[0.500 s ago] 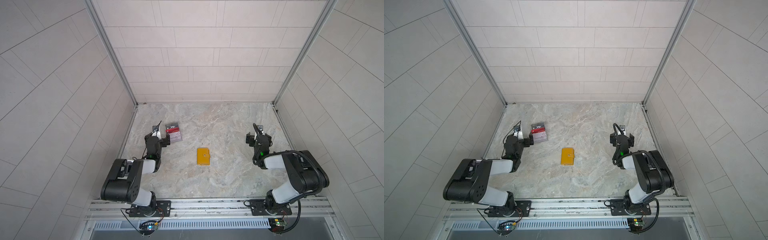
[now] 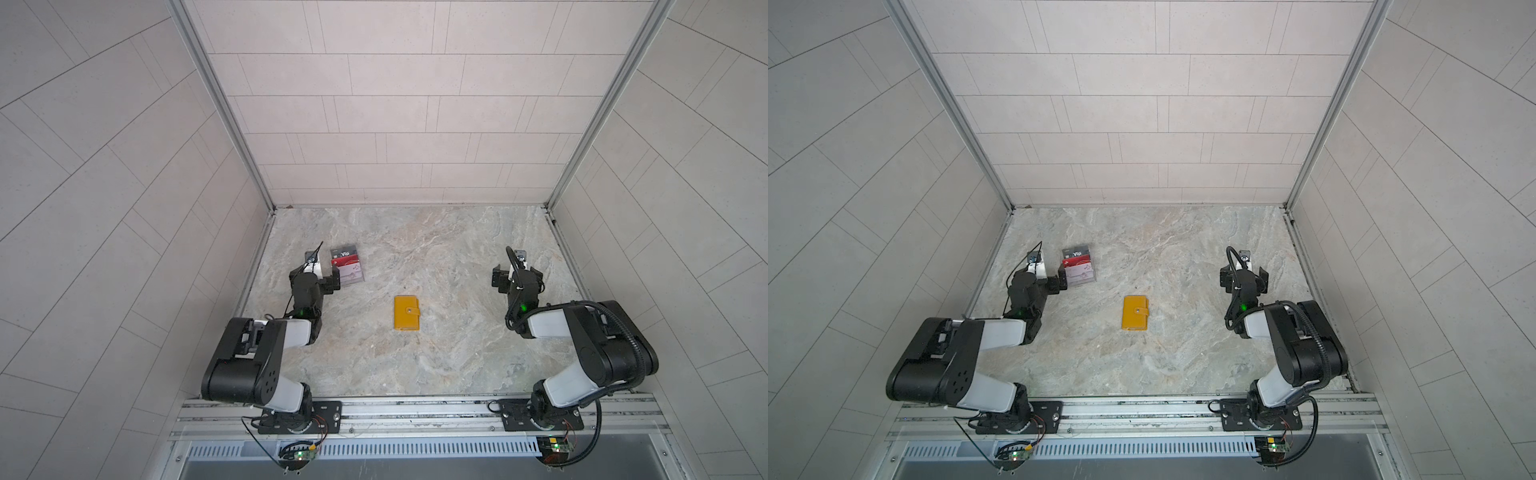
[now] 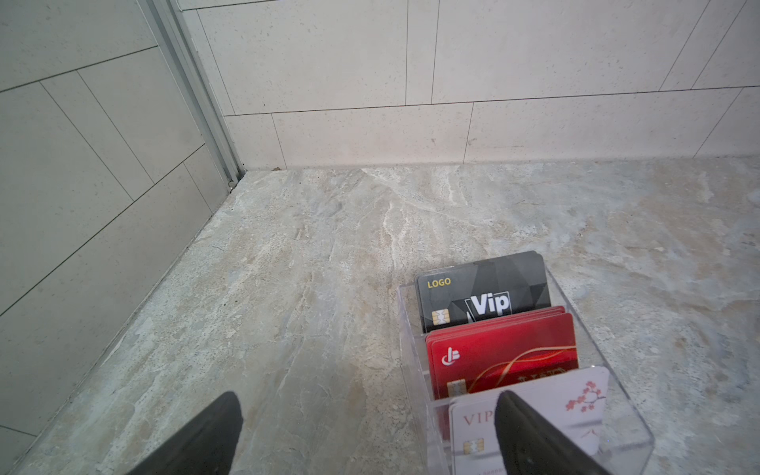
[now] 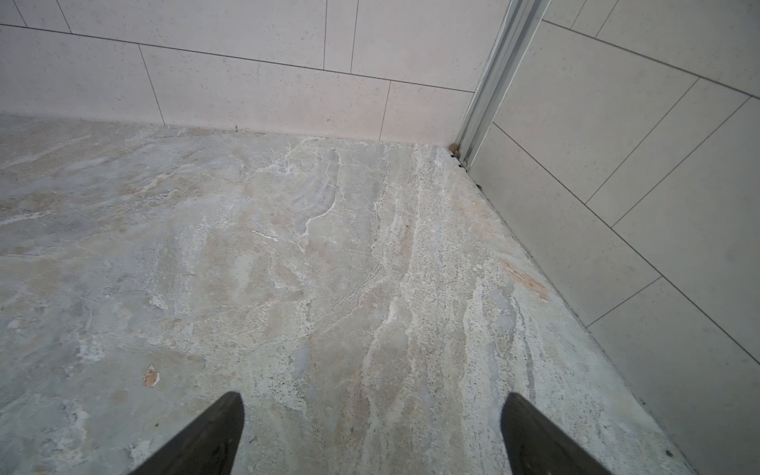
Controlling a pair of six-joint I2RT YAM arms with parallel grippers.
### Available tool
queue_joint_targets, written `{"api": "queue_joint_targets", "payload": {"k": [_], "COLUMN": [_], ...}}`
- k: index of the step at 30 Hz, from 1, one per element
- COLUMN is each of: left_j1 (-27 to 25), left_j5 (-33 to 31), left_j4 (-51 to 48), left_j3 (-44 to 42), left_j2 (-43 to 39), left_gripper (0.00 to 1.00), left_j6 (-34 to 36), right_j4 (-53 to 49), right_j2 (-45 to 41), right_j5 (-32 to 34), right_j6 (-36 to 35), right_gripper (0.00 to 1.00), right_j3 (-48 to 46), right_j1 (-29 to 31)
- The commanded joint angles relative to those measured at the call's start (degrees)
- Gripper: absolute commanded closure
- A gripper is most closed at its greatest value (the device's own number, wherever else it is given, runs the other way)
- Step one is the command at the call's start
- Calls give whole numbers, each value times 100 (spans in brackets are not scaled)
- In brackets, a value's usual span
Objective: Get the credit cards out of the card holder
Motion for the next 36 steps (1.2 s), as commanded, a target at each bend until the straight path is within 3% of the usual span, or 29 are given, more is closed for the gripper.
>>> {"api": "queue_joint_targets", "payload": {"k": [1,6,10,27,32,36], "left_j1": [-23,-27,-27,-46,-96,-236], "left_j5": [-43,-50,-50,7,-109,-420], "left_j4": [62,58,58,42,-820,-1547], "left_j3": [87,91,95,70,295,346], "left_j2": [-18,-18,-9,-120,-624,-1257], "left_gripper": [0,0,0,0,0,0], "left_j6": [-42,-41,-39,-6,-15,-176], "right_j4": [75,71,106,73,-779,-2057], "right_j2": [56,59,112,79,-268,-838], "right_j5": [8,9,-365,-391,-298,-222], "right_j6": [-69,-66,-255,-232,-177,30], "right_gripper": [0,0,0,0,1,4], "right_j3": [-73,-71,-45,-25,264,633], "right_j1": [-20,-9,-7,-34,-35,-35]}}
